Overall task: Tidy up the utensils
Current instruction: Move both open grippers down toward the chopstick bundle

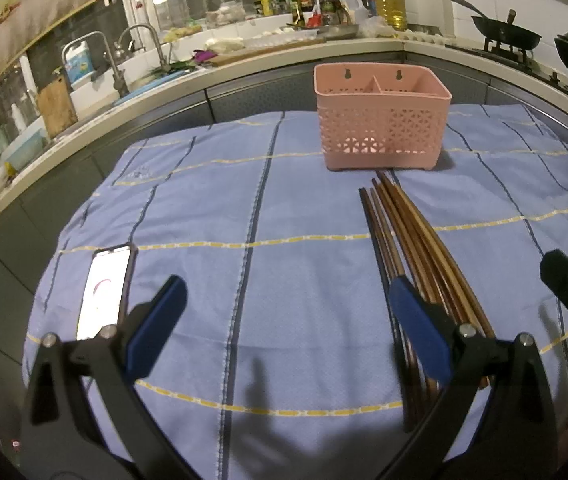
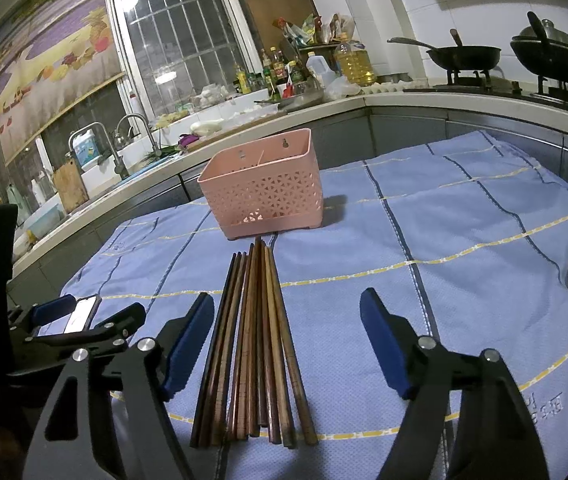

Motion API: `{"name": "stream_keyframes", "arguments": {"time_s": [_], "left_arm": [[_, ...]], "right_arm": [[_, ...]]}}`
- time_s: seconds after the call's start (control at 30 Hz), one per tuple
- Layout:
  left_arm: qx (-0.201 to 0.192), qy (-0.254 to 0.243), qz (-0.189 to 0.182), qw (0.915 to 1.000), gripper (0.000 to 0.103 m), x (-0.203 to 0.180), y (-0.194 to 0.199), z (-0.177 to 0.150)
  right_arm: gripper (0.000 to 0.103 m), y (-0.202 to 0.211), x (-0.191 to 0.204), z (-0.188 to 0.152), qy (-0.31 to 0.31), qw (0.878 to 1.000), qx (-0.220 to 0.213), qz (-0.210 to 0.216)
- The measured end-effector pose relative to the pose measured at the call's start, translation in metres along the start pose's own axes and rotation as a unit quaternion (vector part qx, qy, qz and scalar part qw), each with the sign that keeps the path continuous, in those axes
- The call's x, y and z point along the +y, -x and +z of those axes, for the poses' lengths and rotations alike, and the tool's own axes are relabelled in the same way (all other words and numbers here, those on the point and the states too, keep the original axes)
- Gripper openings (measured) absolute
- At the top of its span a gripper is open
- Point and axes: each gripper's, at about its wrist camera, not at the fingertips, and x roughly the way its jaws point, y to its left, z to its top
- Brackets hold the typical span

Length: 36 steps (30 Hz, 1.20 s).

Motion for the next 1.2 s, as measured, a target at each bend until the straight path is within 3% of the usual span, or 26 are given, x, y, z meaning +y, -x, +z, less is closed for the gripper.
{"name": "stream_keyframes", "arguments": {"time_s": [0.43,0.73,1.2], "left_arm": [[0.001,-0.002,0.001,1.0,0.097,0.002,-0.002,-0.001],[0.008,-0.006,0.003,0.9999,0.097,0.002,-0.008,-0.006],[0.018,-0.011,0.011,0.9997,0.091,-0.002,-0.016,-0.009]], "right_arm": [[0.073,-0.001,0.0,-0.001,-0.001,1.0,0.001,0.0],[0.066,-0.003,-0.002,-0.003,-0.003,1.0,0.011,0.002],[0.063,-0.007,-0.01,-0.004,-0.021,0.999,0.028,0.002]]}}
